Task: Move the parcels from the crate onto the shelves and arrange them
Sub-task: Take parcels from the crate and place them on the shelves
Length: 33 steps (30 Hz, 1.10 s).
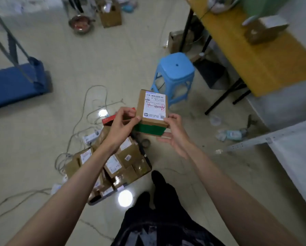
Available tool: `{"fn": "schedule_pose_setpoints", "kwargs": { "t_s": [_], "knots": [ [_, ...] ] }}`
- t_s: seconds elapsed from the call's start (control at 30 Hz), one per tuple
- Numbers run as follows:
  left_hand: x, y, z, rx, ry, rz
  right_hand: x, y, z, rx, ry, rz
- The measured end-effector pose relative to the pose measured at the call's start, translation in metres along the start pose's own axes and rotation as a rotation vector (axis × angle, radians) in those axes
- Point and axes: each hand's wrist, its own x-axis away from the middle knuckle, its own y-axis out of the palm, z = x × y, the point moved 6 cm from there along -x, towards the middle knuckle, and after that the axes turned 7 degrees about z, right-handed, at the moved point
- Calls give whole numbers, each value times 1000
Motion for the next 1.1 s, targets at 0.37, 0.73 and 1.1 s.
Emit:
{"fn": "schedule_pose_setpoints", "kwargs": {
  "t_s": [0.37, 0.73, 1.1],
  "knots": [
    [113, 205, 96, -92, 103, -605, 184, -186, 1, -335, -315, 579],
    [357, 395, 118, -192, 326, -1197, 416, -364, 104, -503, -497, 999],
    [616, 522, 104, -169, 450, -1595, 621, -501, 225, -604, -569, 1310]
  ]
}}
